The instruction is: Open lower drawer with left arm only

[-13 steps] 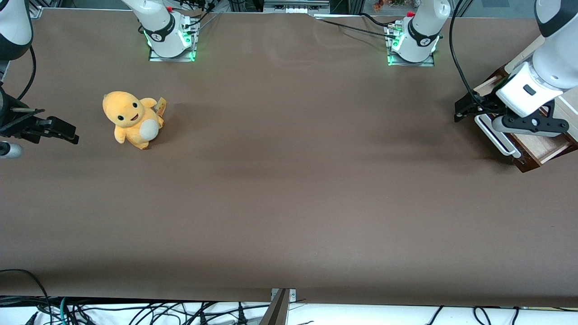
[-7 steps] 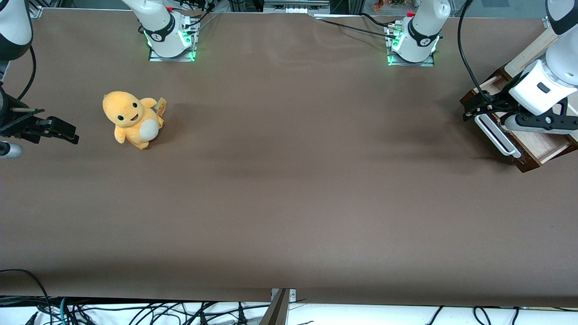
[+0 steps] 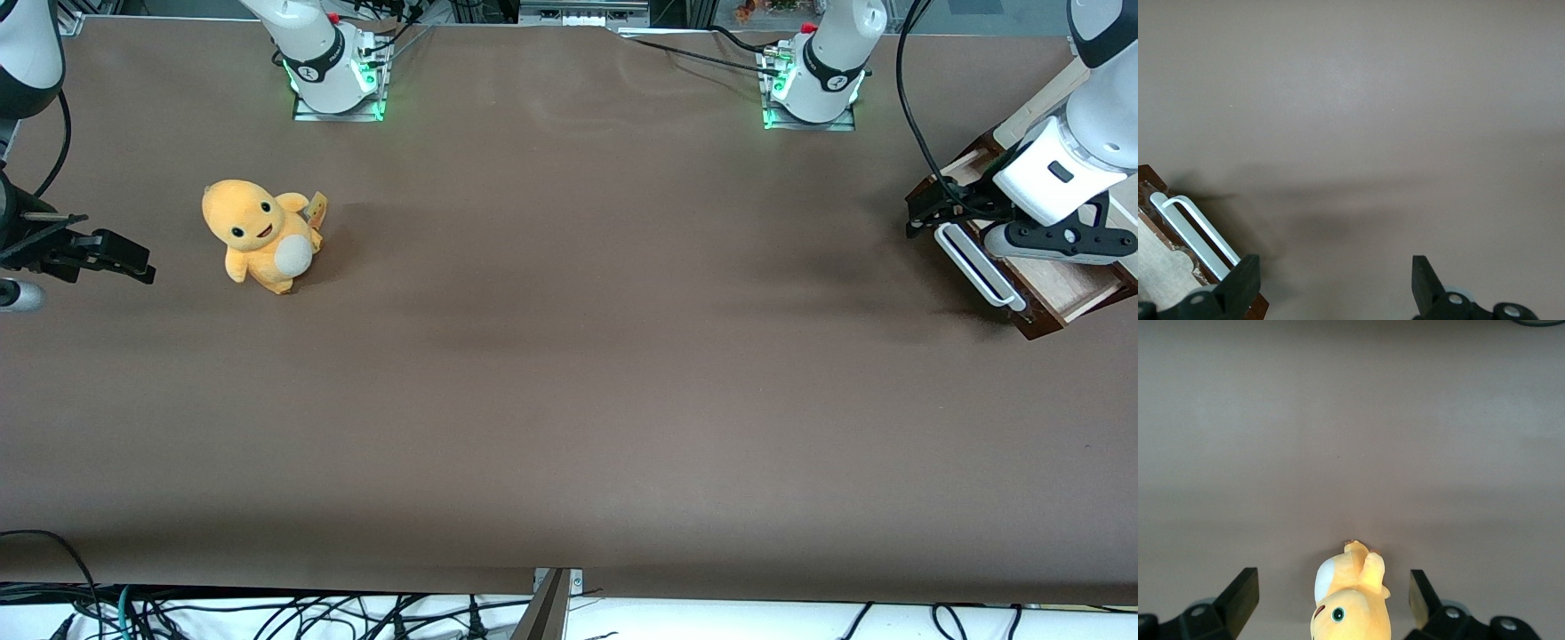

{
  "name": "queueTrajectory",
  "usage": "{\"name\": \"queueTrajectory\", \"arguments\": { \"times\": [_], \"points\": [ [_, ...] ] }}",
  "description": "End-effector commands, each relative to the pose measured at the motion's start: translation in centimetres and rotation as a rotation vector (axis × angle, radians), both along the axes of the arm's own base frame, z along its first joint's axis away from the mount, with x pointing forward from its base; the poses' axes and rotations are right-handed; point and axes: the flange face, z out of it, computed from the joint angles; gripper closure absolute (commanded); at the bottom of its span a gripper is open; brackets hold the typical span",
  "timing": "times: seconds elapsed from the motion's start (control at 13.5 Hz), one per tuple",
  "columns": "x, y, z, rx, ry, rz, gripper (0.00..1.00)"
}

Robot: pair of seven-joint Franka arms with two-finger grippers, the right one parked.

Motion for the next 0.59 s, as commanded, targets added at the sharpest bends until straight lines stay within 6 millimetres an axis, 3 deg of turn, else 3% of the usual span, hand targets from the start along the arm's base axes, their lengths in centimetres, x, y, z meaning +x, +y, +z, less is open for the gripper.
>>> {"name": "queueTrajectory", "arguments": {
  "times": [0.0, 0.52],
  "points": [
    [-0.30, 0.19, 0.47, 0.022, 0.006, -0.016, 0.00],
    [-0.07, 1.03, 0.23, 0.064, 0.011, -0.027, 0.00]
  ]
}}
